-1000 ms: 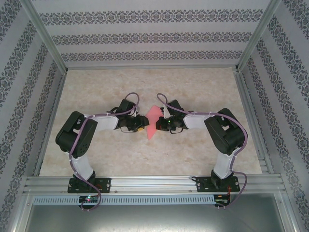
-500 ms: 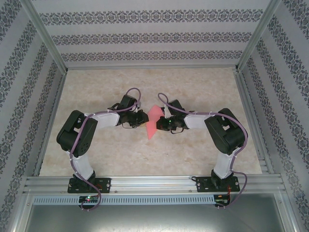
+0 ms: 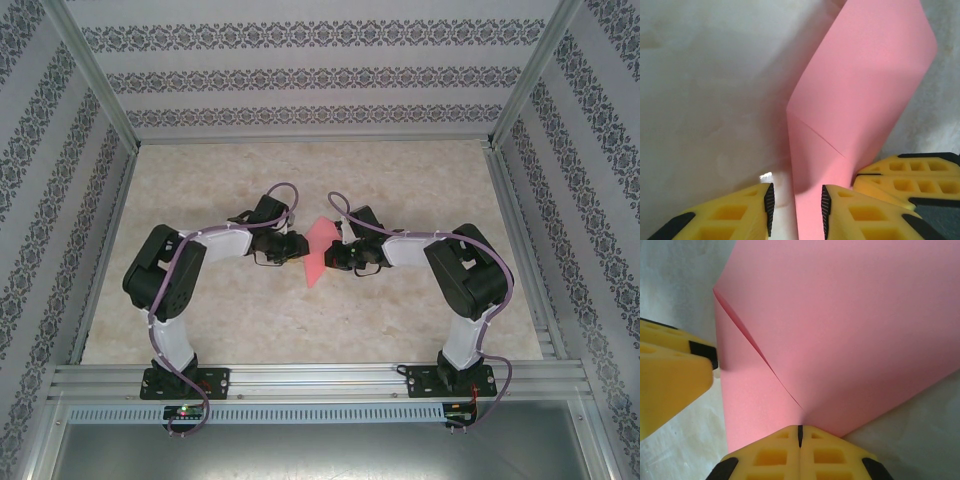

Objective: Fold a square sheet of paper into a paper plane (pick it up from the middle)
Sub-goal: Fold the wing for the fifth time at the center of the table.

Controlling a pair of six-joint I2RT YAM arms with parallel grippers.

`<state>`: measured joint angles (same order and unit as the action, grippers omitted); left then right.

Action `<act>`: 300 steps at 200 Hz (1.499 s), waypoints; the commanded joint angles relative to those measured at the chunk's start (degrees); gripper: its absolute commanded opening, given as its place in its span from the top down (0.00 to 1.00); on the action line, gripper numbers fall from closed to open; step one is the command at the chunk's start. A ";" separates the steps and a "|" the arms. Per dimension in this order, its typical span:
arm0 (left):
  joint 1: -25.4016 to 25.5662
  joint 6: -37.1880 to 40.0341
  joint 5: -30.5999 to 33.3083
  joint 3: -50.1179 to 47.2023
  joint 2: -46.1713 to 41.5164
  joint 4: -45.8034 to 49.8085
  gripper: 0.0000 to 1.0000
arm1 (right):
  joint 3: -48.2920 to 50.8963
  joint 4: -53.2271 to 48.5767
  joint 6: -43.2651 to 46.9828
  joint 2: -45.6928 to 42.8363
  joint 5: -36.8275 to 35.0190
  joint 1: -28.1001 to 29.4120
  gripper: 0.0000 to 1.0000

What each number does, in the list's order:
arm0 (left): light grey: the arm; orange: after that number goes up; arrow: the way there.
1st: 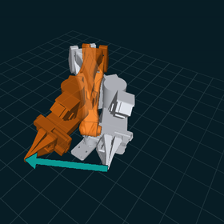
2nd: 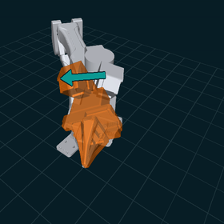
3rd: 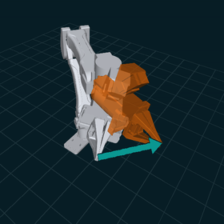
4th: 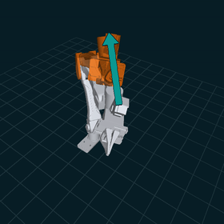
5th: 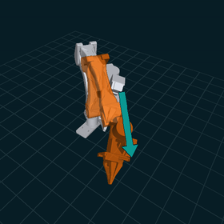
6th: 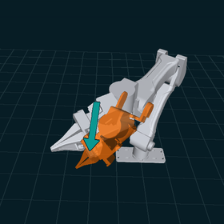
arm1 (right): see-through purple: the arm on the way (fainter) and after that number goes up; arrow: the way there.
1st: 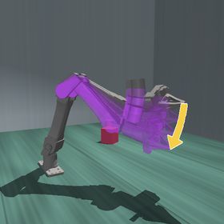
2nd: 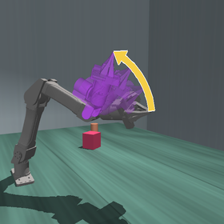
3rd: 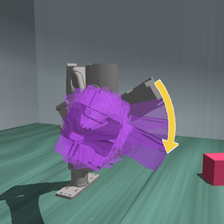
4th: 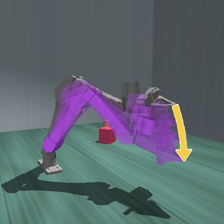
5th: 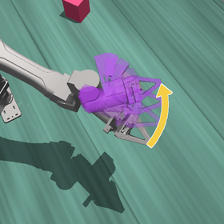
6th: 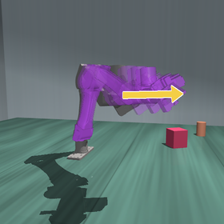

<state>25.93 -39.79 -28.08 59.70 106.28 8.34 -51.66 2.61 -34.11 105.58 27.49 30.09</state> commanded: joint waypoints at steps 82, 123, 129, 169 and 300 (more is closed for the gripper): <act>0.99 2.08 -1.57 2.44 1.36 0.25 0.82 | 1.93 -2.60 0.55 0.24 -1.95 -0.82 0.98; 1.09 4.27 -0.22 2.61 0.34 3.29 0.84 | 1.96 -2.61 0.59 0.28 -2.17 -0.89 0.98; 1.13 4.67 -0.01 2.69 0.25 3.95 0.84 | 1.95 -2.56 0.60 0.33 -2.17 -0.91 0.98; 1.92 6.34 0.58 3.86 0.14 6.18 0.85 | 1.94 -1.93 0.30 0.50 -2.12 -0.91 0.98; 4.82 8.33 -2.73 7.89 2.87 8.21 0.87 | 2.64 -1.22 -0.04 0.15 -2.22 -0.92 0.98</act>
<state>29.45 -33.15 -29.36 65.45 107.85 14.59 -51.00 3.64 -34.28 105.47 27.88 29.74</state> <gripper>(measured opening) 0.132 0.049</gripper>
